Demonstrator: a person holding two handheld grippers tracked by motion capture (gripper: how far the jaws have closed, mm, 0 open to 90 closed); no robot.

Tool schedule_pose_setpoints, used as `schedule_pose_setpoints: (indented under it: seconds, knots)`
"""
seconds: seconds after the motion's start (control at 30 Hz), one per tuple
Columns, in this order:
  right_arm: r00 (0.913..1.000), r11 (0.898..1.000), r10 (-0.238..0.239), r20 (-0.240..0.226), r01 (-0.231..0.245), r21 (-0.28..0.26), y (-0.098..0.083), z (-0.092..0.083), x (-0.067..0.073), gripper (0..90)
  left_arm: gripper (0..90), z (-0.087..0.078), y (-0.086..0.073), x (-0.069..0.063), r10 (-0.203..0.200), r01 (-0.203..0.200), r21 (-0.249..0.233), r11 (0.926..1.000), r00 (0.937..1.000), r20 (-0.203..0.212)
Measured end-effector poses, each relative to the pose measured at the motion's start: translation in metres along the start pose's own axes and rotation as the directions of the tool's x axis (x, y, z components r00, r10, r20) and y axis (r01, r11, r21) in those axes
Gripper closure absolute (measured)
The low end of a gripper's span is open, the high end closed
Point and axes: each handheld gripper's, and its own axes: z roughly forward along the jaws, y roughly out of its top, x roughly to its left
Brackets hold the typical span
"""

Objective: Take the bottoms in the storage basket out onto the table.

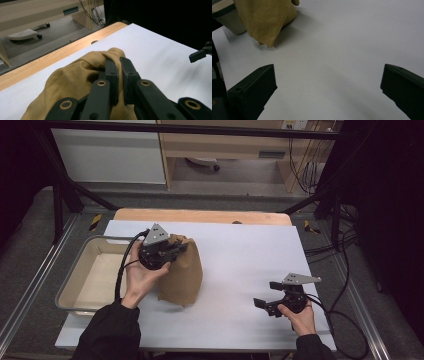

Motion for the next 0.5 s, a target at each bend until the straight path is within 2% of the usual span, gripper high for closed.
schedule_pose_setpoints:
  seconds: [0.5]
  knots:
    - [1.0000, 1.000, -0.001, -0.001, 0.001, -0.002, 0.000, 0.000, 0.000, 0.7, 85.0, 0.017, 0.006, -0.016, 0.022, -0.022, 0.013, 0.9997, 0.9993, 0.030]
